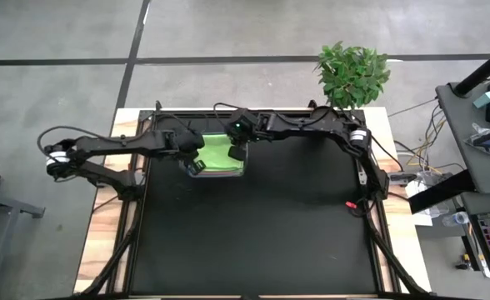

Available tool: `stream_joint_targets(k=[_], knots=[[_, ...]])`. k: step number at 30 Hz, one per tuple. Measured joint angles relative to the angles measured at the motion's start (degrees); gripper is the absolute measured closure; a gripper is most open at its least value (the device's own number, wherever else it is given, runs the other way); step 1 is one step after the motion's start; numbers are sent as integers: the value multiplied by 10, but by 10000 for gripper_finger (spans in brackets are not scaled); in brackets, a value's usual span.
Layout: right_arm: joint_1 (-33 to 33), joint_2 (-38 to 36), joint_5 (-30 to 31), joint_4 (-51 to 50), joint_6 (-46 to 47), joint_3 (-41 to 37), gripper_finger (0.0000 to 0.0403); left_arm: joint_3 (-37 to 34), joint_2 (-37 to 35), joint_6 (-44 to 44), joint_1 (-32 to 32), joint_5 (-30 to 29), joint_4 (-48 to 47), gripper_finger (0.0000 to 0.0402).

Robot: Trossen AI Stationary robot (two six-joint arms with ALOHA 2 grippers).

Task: Fold microfiber towels
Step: Put the green microfiber cloth into the transparent bin

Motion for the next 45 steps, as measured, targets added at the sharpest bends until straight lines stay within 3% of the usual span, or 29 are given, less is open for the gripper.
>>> stream_joint_targets(k=[3, 10, 19, 26, 32, 45], knots=[[0, 6, 0, -2, 0, 0, 303, -24, 5, 3, 0, 30, 20, 401], [-4, 22, 2, -3, 6, -1, 303, -53, 9, -7, 0, 35, 19, 401], [-5, 11, 3, -6, 9, -1, 303, -36, 5, -12, 0, 37, 10, 401], [-5, 3, 3, -5, 4, -1, 303, -17, -27, 33, 0, 36, 1, 401], [-5, 3, 3, 3, 0, -1, 303, -22, -41, 80, 5, -59, 47, 401], [-7, 19, 3, 8, -3, -1, 303, -22, 59, 75, 28, -93, 80, 401]])
